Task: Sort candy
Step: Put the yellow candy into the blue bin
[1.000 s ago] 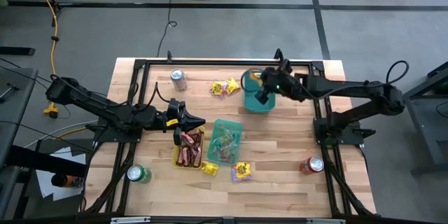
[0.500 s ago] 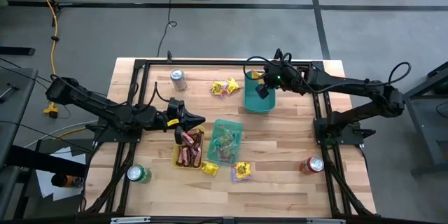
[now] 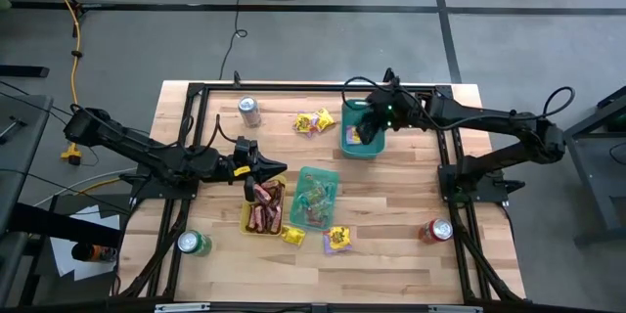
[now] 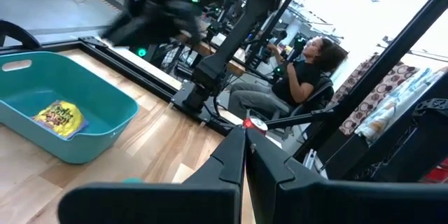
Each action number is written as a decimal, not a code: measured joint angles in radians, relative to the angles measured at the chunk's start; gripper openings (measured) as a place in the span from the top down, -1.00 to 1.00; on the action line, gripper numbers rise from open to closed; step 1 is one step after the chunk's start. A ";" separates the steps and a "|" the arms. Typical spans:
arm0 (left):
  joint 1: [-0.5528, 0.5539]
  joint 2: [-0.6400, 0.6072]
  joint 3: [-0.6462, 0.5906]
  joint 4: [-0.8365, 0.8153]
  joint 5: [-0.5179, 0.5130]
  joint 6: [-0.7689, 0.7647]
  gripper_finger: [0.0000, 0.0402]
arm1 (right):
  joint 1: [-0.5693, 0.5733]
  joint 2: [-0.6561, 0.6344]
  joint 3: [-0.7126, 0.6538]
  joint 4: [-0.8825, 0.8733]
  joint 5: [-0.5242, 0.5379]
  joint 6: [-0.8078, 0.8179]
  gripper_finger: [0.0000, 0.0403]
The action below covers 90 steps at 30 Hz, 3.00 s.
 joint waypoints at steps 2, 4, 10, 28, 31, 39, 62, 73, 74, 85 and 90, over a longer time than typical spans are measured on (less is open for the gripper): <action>0.000 0.000 0.000 -0.002 0.000 0.000 1.00 | 0.030 0.000 0.000 0.018 -0.189 0.026 0.11; 0.000 0.000 0.000 -0.011 0.000 0.000 1.00 | 0.087 0.000 0.000 0.037 -0.332 0.045 0.10; 0.000 0.000 0.000 -0.033 0.000 0.000 1.00 | 0.371 0.006 0.000 0.123 -0.349 0.093 0.10; 0.000 0.000 0.000 -0.065 -0.008 0.000 1.00 | 0.817 0.377 0.000 0.317 -0.046 0.058 0.10; 0.000 0.000 0.000 -0.070 -0.008 0.000 1.00 | 0.817 0.406 0.000 0.316 -0.046 0.066 0.10; 0.023 0.000 0.021 -0.101 -0.129 -0.012 0.98 | 0.816 0.392 0.000 0.318 -0.031 0.077 0.10; 0.719 0.729 0.663 -0.941 0.216 0.024 0.04 | 0.817 0.391 0.000 0.324 -0.042 0.371 0.10; 0.733 0.891 0.662 -0.850 0.218 -0.079 0.04 | 0.817 0.391 0.000 0.325 -0.010 0.433 0.10; 0.733 0.904 0.663 -0.844 0.216 -0.084 0.04 | 0.817 0.391 0.000 0.325 0.003 0.433 0.10; 0.720 0.920 0.662 -0.824 0.237 -0.094 0.53 | 0.817 0.391 0.001 0.325 0.025 0.421 0.10; 0.719 0.881 0.661 -0.834 0.239 -0.041 0.93 | 0.817 0.391 0.001 0.325 0.025 0.399 0.10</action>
